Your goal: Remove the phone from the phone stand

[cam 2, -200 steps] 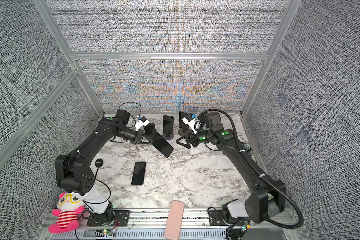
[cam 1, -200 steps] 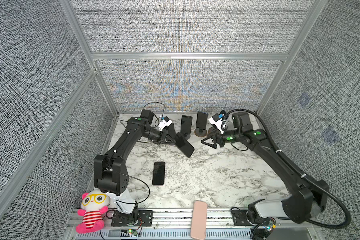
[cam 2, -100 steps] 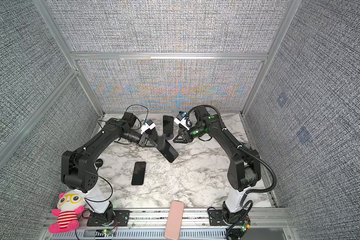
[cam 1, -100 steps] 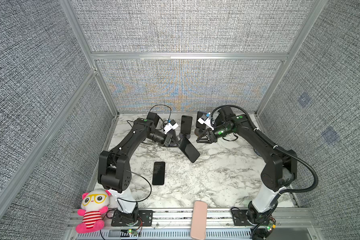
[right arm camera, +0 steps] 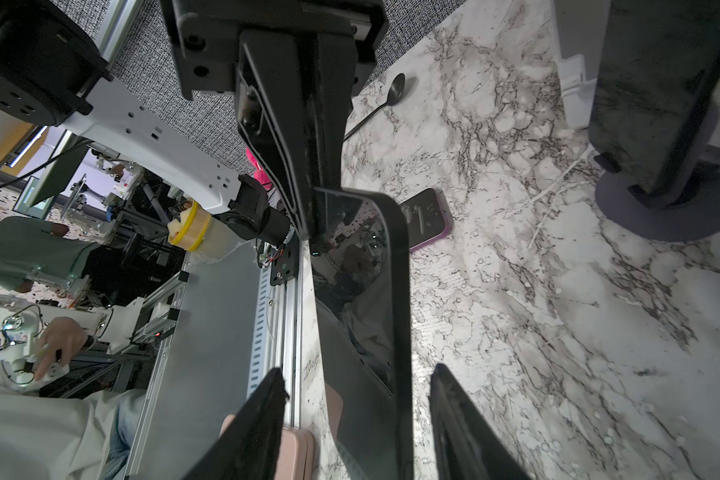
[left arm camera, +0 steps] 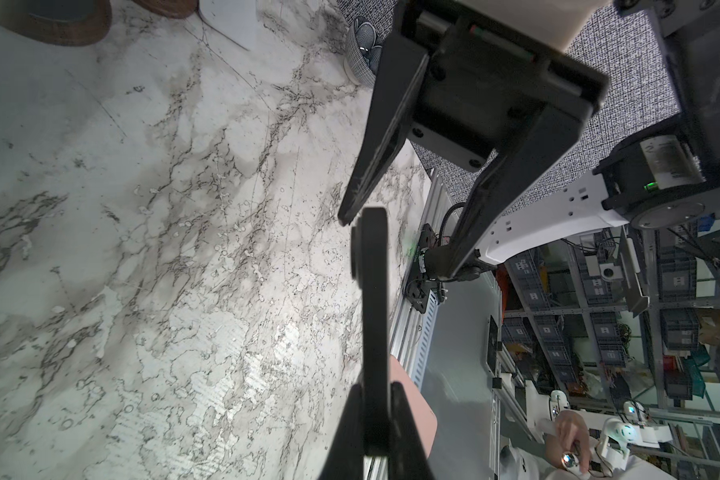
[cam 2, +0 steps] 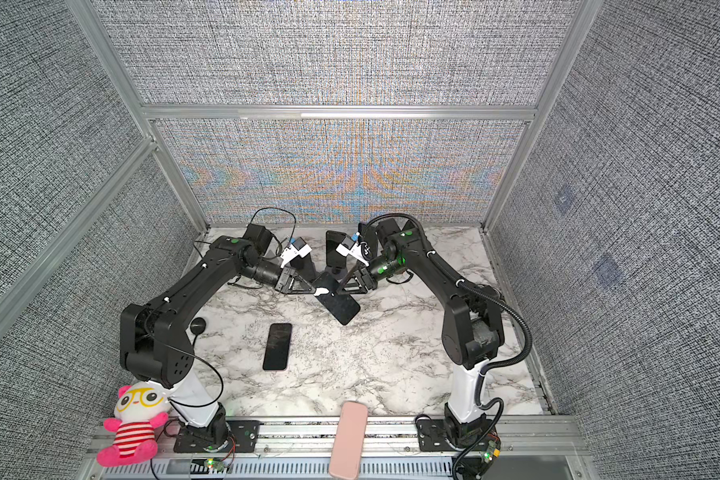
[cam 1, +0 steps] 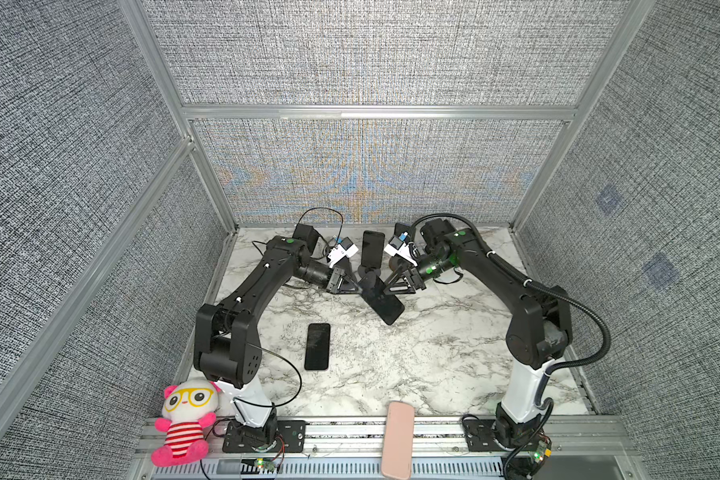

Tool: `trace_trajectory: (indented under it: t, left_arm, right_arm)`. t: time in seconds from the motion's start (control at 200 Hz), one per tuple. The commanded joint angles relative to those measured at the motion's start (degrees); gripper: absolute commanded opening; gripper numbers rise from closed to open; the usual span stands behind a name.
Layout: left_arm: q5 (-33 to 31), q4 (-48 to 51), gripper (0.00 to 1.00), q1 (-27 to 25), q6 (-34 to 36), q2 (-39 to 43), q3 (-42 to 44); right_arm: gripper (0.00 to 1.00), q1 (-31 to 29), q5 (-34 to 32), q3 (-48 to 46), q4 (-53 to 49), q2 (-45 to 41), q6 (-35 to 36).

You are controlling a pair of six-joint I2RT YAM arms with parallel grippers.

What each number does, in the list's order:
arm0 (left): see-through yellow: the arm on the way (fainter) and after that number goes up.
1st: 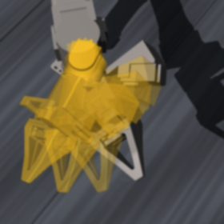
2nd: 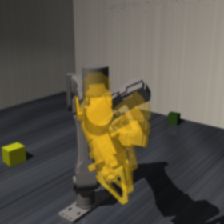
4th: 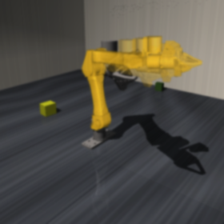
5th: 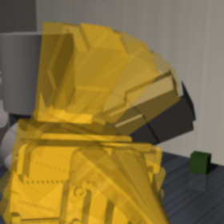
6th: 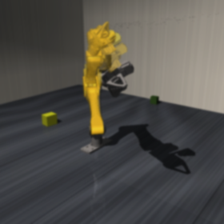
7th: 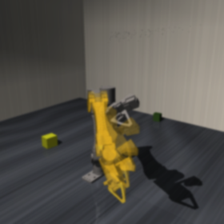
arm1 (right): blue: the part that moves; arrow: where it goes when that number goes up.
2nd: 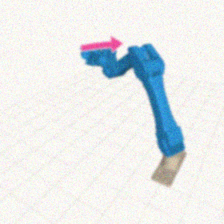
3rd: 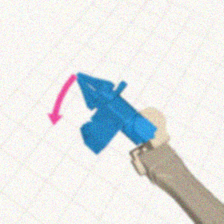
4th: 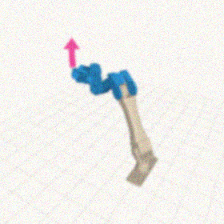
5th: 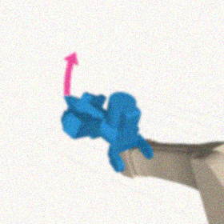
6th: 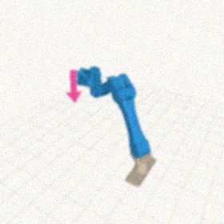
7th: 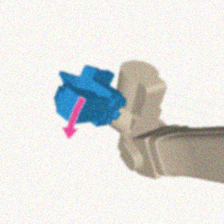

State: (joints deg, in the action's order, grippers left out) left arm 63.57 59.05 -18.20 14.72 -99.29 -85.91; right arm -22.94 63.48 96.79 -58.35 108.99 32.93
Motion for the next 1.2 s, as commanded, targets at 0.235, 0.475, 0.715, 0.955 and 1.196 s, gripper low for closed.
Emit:
trace_trajectory:
  t: [0.235,0.475,0.715,0.955,1.196]
  left_arm:
    - [3.8,-0.2,0.00,0.0,0.8,0.7,0.3]
    - [3.2,-0.7,0.00,0.0,0.6,0.4,0.4]
    - [2.8,-1.5,0.00,0.0,-0.1,0.3,0.6]
    - [0.8,-4.0,0.02,0.0,-1.7,1.4,1.6]
    - [-1.5,-6.3,0.62,0.1,-3.6,3.1,2.2]
  right_arm:
    - [0.38,-0.6,3.7,-0.6,-2.5,0.6,2.3]
    - [0.22,-1.1,3.8,-1.1,-2.1,0.9,2.3]
    - [0.04,-1.0,3.5,-2.3,0.4,0.2,0.4]
    - [0.00,-1.0,3.5,-5.8,7.9,-2.9,-4.3]
    - [0.00,-1.1,-1.4,-10.7,18.8,-6.6,-15.5]
